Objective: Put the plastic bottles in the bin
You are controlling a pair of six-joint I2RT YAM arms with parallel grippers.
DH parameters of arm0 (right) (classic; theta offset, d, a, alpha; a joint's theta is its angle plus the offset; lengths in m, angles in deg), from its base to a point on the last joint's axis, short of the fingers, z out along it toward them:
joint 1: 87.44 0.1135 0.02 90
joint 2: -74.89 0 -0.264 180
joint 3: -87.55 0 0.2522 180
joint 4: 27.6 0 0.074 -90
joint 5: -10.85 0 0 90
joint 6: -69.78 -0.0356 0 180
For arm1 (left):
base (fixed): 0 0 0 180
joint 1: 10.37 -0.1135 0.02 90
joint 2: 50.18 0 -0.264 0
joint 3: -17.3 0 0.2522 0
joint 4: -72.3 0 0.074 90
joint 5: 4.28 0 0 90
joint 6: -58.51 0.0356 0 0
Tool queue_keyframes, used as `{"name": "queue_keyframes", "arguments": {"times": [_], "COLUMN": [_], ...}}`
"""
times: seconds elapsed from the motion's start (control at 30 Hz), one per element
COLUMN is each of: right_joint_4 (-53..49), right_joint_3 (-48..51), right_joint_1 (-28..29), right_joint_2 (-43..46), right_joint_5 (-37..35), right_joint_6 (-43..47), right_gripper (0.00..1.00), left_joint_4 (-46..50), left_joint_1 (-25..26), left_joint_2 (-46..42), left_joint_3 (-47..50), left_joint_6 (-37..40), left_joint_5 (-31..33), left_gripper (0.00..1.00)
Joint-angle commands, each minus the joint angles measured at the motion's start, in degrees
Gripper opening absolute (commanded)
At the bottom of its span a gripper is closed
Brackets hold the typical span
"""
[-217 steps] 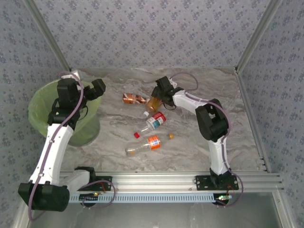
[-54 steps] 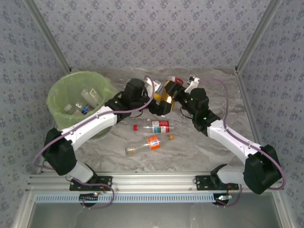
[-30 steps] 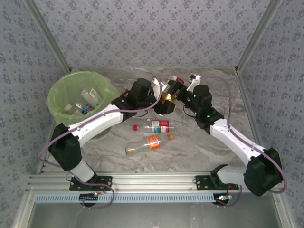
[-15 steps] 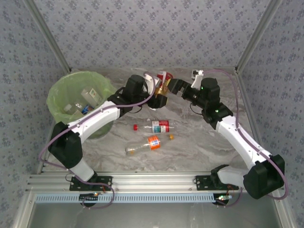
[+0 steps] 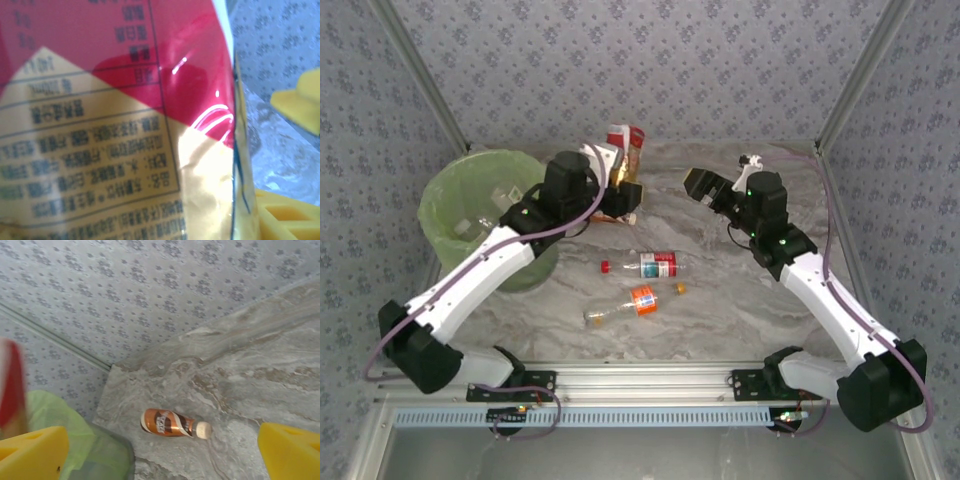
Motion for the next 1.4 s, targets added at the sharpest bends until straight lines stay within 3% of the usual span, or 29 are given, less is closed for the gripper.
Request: {"name": "queue_keyframes", "arguments": {"times": [0.0, 0.2, 0.4, 0.5, 0.7, 0.97, 1.1, 1.37], "right_joint_4": [-0.4, 0.9, -0.2, -0.2, -1.0, -3.2, -1.9, -1.8], "right_joint_3": [0.7, 1.2, 0.8, 0.7, -0.1, -2.4, -2.4, -2.8], "right_joint_1": [0.3, 0.6, 0.7, 0.7, 0.9, 1.1, 1.2, 1.4], "right_joint_2": [0.9, 1.2, 0.9, 0.8, 0.5, -1.4, -2.1, -2.8], "right_joint_5": [-2.8, -3.1, -3.0, -3.0, -2.5, -0.8, -0.3, 0.7], "right_joint_6": [0.5, 1.2, 0.7, -0.1, 0.1, 0.4, -0.9, -1.6], "right_gripper": [0.99, 0.99, 0.99, 0.99, 0.99, 0.99, 0.99, 0.99], "left_joint_4": [4.1, 6.5, 12.4, 14.4, 16.8, 20.7, 21.2, 22.2], "left_joint_1": [-0.3, -0.5, -0.7, -2.6, -9.8, -23.4, -26.8, -29.4], "left_joint_2": [-3.1, -7.2, -10.6, -12.4, -16.5, -20.2, -18.9, -16.8], "left_joint_3": [-2.2, -2.8, -5.4, -4.7, -1.2, 3.4, 4.3, 6.2], "left_joint_6": [0.1, 1.3, 1.2, 0.2, -4.1, -10.4, -12.2, -14.7], "left_joint_5": [11.3, 20.2, 35.6, 38.7, 36.5, 22.1, 14.7, 12.4], "left_gripper": [0.54, 0.55, 0.55, 0.55, 0.55, 0.55, 0.56, 0.57]}}
